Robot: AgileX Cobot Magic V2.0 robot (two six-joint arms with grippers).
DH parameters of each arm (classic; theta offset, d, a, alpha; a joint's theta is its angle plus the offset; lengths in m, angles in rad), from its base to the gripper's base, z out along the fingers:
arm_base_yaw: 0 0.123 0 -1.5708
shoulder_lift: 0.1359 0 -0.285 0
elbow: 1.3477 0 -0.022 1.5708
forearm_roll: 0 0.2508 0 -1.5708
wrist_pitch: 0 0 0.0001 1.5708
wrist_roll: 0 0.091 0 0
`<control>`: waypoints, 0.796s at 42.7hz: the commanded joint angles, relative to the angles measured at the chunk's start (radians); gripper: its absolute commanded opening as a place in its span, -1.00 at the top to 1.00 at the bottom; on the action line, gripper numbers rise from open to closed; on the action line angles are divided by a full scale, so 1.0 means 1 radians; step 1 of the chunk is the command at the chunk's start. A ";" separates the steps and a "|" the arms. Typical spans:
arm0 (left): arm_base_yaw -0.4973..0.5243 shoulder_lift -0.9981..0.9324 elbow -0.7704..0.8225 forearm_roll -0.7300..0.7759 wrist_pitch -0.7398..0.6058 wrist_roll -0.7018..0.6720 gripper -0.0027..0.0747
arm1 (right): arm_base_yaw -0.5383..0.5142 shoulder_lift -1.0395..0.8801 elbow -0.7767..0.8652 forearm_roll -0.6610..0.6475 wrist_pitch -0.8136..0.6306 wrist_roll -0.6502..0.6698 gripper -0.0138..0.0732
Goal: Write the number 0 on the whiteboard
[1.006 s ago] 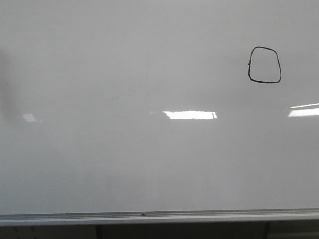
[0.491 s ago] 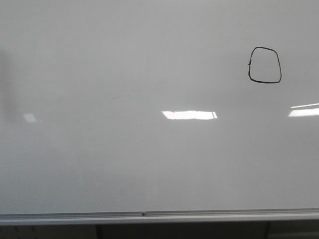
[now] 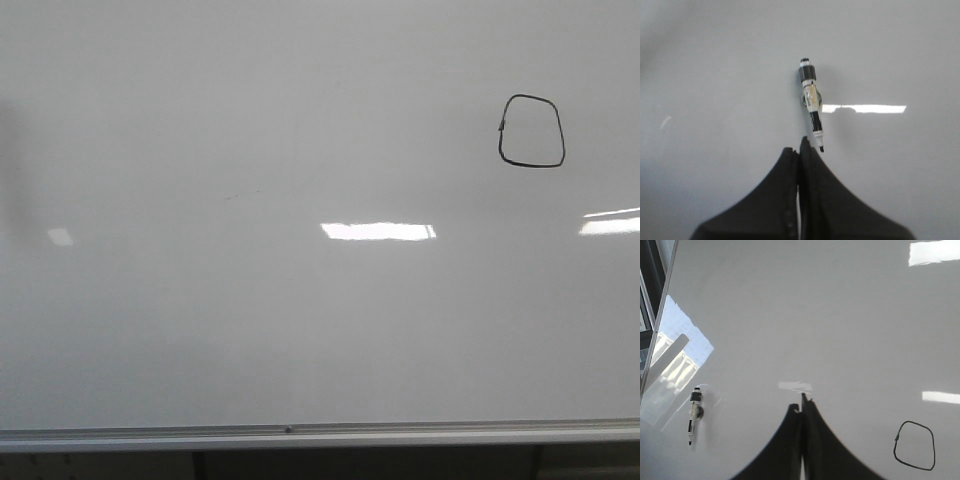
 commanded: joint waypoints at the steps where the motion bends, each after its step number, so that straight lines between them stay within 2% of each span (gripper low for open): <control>1: -0.007 -0.020 0.033 0.002 -0.151 -0.017 0.98 | 0.001 0.008 -0.026 0.012 -0.046 0.000 0.84; 7: -0.007 -0.020 0.042 0.002 -0.110 -0.017 0.98 | 0.001 0.008 -0.026 0.012 -0.046 0.000 0.84; 34: -0.007 -0.018 0.042 0.002 -0.113 -0.017 0.98 | 0.001 0.008 -0.026 0.012 -0.046 0.000 0.84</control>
